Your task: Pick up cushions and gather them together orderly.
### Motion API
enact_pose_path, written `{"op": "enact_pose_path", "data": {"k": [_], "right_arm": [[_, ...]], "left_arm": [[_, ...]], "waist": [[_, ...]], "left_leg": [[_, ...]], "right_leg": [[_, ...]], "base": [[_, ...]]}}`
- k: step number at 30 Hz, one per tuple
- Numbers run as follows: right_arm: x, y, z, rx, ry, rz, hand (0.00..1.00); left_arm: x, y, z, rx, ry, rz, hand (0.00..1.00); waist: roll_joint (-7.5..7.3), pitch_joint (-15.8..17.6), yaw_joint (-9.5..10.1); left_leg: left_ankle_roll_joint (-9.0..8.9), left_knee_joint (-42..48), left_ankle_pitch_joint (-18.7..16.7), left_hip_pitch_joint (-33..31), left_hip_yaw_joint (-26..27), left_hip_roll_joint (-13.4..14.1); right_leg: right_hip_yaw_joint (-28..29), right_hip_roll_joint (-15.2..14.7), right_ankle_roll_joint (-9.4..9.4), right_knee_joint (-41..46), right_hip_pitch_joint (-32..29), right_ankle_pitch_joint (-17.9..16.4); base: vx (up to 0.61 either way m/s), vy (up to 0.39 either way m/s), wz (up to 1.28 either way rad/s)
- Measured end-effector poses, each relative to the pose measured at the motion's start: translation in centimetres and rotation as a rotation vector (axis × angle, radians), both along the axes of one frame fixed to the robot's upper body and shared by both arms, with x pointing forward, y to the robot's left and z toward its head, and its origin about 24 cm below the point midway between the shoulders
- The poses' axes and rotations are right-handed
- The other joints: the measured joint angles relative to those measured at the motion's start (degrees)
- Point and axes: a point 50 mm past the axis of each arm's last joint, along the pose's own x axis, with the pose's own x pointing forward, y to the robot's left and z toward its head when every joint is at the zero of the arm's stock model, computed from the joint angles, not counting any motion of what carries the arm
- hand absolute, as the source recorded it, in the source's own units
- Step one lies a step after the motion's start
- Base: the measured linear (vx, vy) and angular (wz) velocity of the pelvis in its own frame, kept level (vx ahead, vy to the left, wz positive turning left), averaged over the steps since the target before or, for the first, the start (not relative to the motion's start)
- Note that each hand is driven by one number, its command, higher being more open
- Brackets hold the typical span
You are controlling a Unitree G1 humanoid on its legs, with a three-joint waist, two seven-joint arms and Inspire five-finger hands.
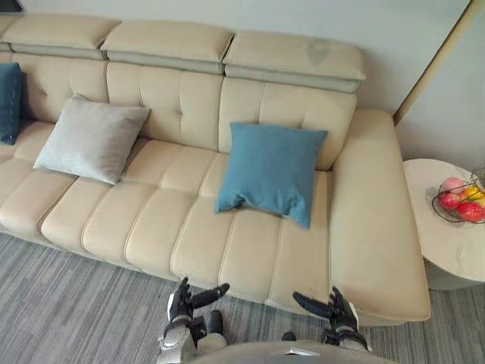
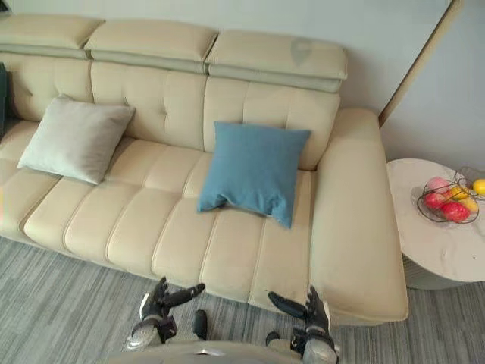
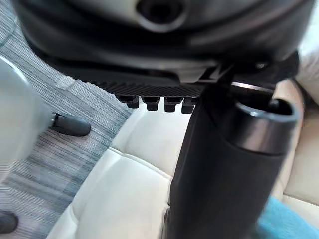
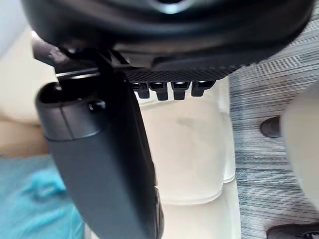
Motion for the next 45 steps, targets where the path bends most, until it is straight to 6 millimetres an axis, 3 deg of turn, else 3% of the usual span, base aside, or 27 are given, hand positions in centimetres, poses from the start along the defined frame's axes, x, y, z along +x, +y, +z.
{"op": "enact_pose_path", "data": {"k": [5, 10, 15, 17, 19, 20, 21, 22, 23, 24, 25, 26, 27, 28, 30, 34, 35, 36, 37, 38, 40, 43, 44, 45], "right_arm": [[-2.2, -1.2, -1.1, 0.004, 0.114, -0.049, 1.0], [-1.9, -1.1, -1.3, 0.013, 0.134, -0.036, 1.0], [0.6, -0.7, -0.9, 0.017, 0.089, -0.006, 1.0], [2.2, -0.1, -0.4, 0.02, 0.045, 0.016, 1.0], [3.2, 0.1, 0.0, 0.007, 0.006, 0.043, 1.0], [3.5, 0.2, 0.2, 0.003, -0.003, 0.042, 1.0], [3.2, 0.2, 0.1, 0.003, 0.005, 0.039, 1.0], [2.8, 0.4, -0.1, 0.007, 0.017, 0.036, 1.0], [2.7, 0.7, -0.1, 0.013, 0.019, 0.046, 1.0], [2.9, 0.9, -0.1, 0.015, 0.014, 0.052, 1.0], [3.1, 1.1, 0.0, 0.016, 0.009, 0.062, 1.0], [3.7, 1.3, 0.1, 0.017, -0.005, 0.067, 1.0], [4.3, 0.9, 0.4, 0.001, -0.021, 0.065, 1.0], [4.4, 0.8, 0.5, -0.002, -0.023, 0.064, 1.0], [4.5, -0.1, 0.6, -0.036, -0.026, 0.055, 1.0], [3.6, -1.1, 0.4, -0.07, 0.002, 0.029, 1.0], [3.5, -1.2, 0.4, -0.071, 0.007, 0.025, 1.0], [3.5, -1.2, 0.4, -0.069, 0.006, 0.019, 1.0], [3.5, -1.1, 0.4, -0.065, 0.007, 0.013, 1.0], [3.6, -0.8, 0.4, -0.055, 0.004, 0.003, 1.0], [3.1, -0.9, 0.3, -0.056, 0.013, -0.007, 1.0], [2.2, -0.8, 0.0, -0.05, 0.031, -0.016, 1.0], [2.0, -0.6, -0.1, -0.031, 0.043, -0.035, 1.0], [1.8, -0.1, -0.3, -0.013, 0.05, -0.037, 1.0]], "left_arm": [[-2.3, 1.4, -1.0, 0.04, 0.117, -0.027, 1.0], [-2.5, 1.6, -1.2, 0.043, 0.137, -0.051, 1.0], [-1.1, 1.4, -0.9, 0.049, 0.112, -0.071, 1.0], [-0.2, 1.5, -0.7, 0.055, 0.093, -0.081, 1.0], [1.3, 0.9, -0.3, 0.048, 0.054, -0.092, 1.0], [2.1, 0.4, 0.0, 0.038, 0.023, -0.094, 1.0], [2.4, 0.3, 0.1, 0.038, 0.011, -0.097, 1.0], [2.8, 0.2, 0.4, 0.038, -0.012, -0.098, 1.0], [3.2, 0.4, 0.8, 0.049, -0.038, -0.097, 1.0], [3.3, 0.6, 0.9, 0.055, -0.045, -0.095, 1.0], [3.4, 0.8, 1.0, 0.064, -0.05, -0.093, 1.0], [3.6, 1.2, 1.2, 0.079, -0.054, -0.087, 1.0], [3.3, 1.0, 1.0, 0.076, -0.045, -0.082, 1.0], [3.1, 0.8, 0.9, 0.072, -0.038, -0.081, 1.0], [2.4, -0.3, 0.5, 0.042, -0.016, -0.099, 1.0], [2.6, -0.9, 0.5, 0.041, -0.018, -0.127, 1.0], [2.5, -0.8, 0.5, 0.042, -0.015, -0.126, 1.0], [2.6, -0.9, 0.5, 0.043, -0.017, -0.13, 1.0], [3.1, -0.7, 0.7, 0.046, -0.031, -0.133, 1.0], [3.5, -0.6, 0.9, 0.049, -0.035, -0.13, 1.0], [3.5, -0.5, 0.9, 0.054, -0.036, -0.128, 1.0], [3.2, -0.8, 0.7, 0.044, -0.026, -0.126, 1.0], [2.9, -1.0, 0.5, 0.033, -0.016, -0.122, 1.0], [2.9, -0.7, 0.5, 0.041, -0.012, -0.122, 1.0]], "waist": [[-0.53, -0.8, -0.21], [-0.58, -0.74, -0.3], [-1.17, 1.38, 0.0], [-1.68, 2.44, 0.16], [-1.34, 3.51, 0.35], [-0.98, 4.33, 0.45], [-0.96, 4.35, 0.43], [-1.12, 4.22, 0.51], [-1.75, 3.64, 1.13], [-2.14, 3.41, 1.57], [-2.54, 3.16, 1.81], [-3.46, 2.69, 2.56], [-2.2, 2.56, 3.54], [-2.06, 2.5, 3.56], [-0.24, 2.62, 3.43], [1.41, 3.76, 3.08], [1.57, 3.88, 3.11], [1.45, 4.15, 2.93], [0.88, 4.66, 2.79], [0.17, 5.47, 2.91], [-0.69, 5.54, 2.53], [0.57, 4.84, 1.79], [0.33, 4.87, 1.44], [-0.04, 4.89, 1.24]], "left_leg": [[-0.03, -0.02, -1.15, 2.63, 0.42, -0.38], [0.05, -0.02, -1.7, 3.33, 2.2, -0.58], [0.2, 0.05, -2.25, 3.17, 7.59, -0.17], [0.82, 2.91, -3.4, 0.14, 9.53, 0.99], [2.65, 8.41, -5.76, -3.61, 10.22, 2.97], [3.11, 10.05, -6.25, -4.3, 10.73, 3.67], [3.23, 10.67, -6.44, -4.29, 10.35, 3.6], [3.45, 12.07, -6.59, -4.35, 9.1, 3.35], [3.37, 13.94, -6.44, -5.92, 8.55, 3.3], [3.33, 14.79, -6.42, -6.87, 8.4, 3.29], [3.21, 15.78, -6.34, -7.94, 8.13, 3.22], [2.77, 17.67, -6.04, -10.13, 7.8, 3.15], [2.17, 17.14, -4.46, -10.9, 7.84, 3.82], [2.17, 16.72, -4.05, -10.99, 7.8, 3.94], [1.53, 13.75, -0.73, -11.35, 5.67, 4.03], [0.86, 11.06, 3.59, -11.23, 2.41, 4.2], [0.72, 9.61, 5.56, -11.16, 1.51, 4.14], [-0.62, 6.83, 8.94, -11.21, -0.04, 3.76], [-1.2, 7.98, 7.75, -11.66, -0.88, 3.53], [0.43, 14.82, 1.66, -12.5, -1.11, 3.03], [1.28, 29.0, -9.94, -12.57, -0.95, 2.14], [0.7, 36.39, -18.31, -10.41, -0.11, 5.45], [-0.01, 33.17, -20.57, -9.49, 0.36, 4.65], [0.21, 31.4, -20.5, -9.02, 0.57, 3.67]], "right_leg": [[0.78, -0.19, 0.23, -2.69, 3.45, 0.62], [2.82, -0.31, 0.48, -3.63, 3.55, 1.28], [7.74, 0.03, 1.17, -4.43, 0.76, 4.22], [6.84, 0.84, 1.69, -3.48, -2.56, 7.15], [3.47, 1.5, 2.15, -4.0, -4.24, 10.96], [0.04, 0.41, 0.63, 6.51, -6.46, 4.49], [-1.44, -0.19, 0.18, 14.37, -7.6, 0.94], [-3.02, -1.48, 1.7, 25.92, -7.87, -3.0], [-3.09, -2.46, 3.45, 33.03, -7.51, -4.05], [-2.98, -2.86, 3.81, 34.07, -6.95, -4.22], [-2.92, -3.25, 4.29, 34.04, -6.06, -4.41], [-2.64, -3.17, 5.55, 28.87, -3.53, -7.06], [-3.05, -1.22, 3.21, 21.77, -0.95, -9.36], [-3.12, -0.88, 2.85, 20.38, -0.44, -9.55], [-3.44, 0.83, 0.97, 13.37, 2.79, -10.57], [-6.3, 1.99, -0.33, 11.95, 4.2, -10.9], [-6.8, 2.26, -0.83, 11.86, 4.03, -10.86], [-8.34, 2.19, -2.21, 10.99, 3.66, -10.12], [-9.89, 1.42, -2.75, 10.24, 3.59, -10.01], [-10.43, 0.04, -2.65, 10.37, 3.47, -9.57], [-10.24, -2.7, -1.23, 9.74, 2.93, -7.68], [-9.42, -3.58, 0.92, 9.19, 2.0, -5.88], [-8.63, -3.48, 2.38, 8.12, 1.44, -4.95], [-8.19, -4.0, 2.56, 7.44, 1.38, -4.75]], "base": [[0.03, 0.014, -0.08], [0.02, 0.028, -0.2], [-0.01, 0.054, -0.55], [-0.09, 0.015, -0.62], [-0.13, 0.0, -0.35], [-0.14, 0.004, -0.06], [-0.12, -0.037, 0.27], [-0.06, -0.104, 0.43], [-0.06, -0.147, 0.37], [-0.07, -0.162, 0.17], [-0.14, -0.255, 0.09], [-0.19, -0.289, -0.04], [-0.17, -0.241, -0.09], [-0.15, -0.156, -0.03], [-0.21, -0.162, 0.32], [-0.26, -0.064, 0.4], [-0.22, 0.014, 0.34], [-0.22, 0.025, 0.31], [-0.19, 0.057, 0.2], [-0.15, 0.095, 0.04], [-0.14, 0.149, -0.07], [-0.1, 0.284, -0.07], [-0.15, 0.429, -0.05], [-0.12, 0.244, -0.08]]}}
